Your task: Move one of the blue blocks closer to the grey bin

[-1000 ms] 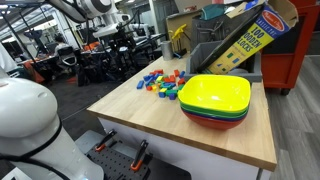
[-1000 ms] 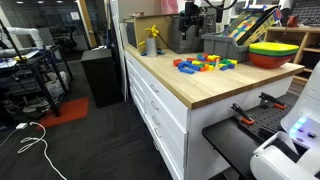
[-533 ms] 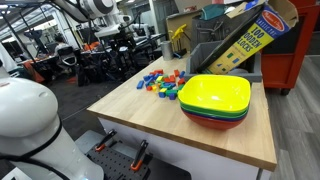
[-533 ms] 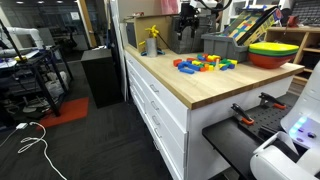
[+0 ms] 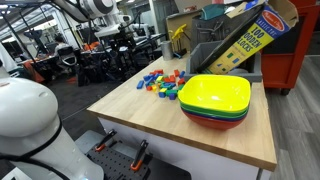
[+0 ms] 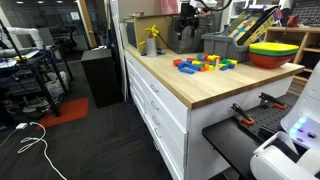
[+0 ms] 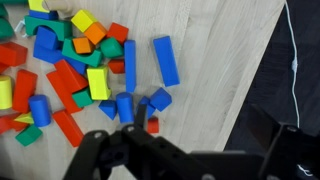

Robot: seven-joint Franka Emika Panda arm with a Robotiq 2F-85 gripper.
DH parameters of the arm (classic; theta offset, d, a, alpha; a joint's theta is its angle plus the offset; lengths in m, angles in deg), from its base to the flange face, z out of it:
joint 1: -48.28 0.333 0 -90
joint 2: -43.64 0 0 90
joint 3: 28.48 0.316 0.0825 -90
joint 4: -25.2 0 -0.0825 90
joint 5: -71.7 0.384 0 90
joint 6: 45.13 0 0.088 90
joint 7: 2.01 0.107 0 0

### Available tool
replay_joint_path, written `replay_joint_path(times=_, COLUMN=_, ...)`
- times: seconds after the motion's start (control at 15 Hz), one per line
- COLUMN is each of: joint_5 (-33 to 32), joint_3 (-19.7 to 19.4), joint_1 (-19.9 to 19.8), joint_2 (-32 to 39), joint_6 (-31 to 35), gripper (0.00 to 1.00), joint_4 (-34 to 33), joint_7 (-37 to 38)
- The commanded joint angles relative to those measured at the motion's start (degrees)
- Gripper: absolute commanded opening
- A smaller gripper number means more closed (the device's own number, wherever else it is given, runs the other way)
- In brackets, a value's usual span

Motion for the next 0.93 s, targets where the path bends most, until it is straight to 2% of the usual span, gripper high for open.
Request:
replay_joint_path(times=0.0, joint_5=0.0, joint_3=-0.4, joint_1=0.4, joint_2=0.0, joint_6=-0.2, gripper=1.00, joint_4=-0.1, joint_7=0.0)
replay_joint_path(times=0.53, joint_5=0.0, joint_3=-0.4, joint_1=0.3, joint_2=2.1, joint_6=0.1, gripper=1.00, joint_4=-0.9, joint_7=1.5)
replay_joint_path(times=0.87, joint_5=0.1, joint_3=-1.0, joint_1=0.1, joint_2=6.1, joint_6=0.2, gripper=1.00, joint_4=-1.6, joint_7=1.4)
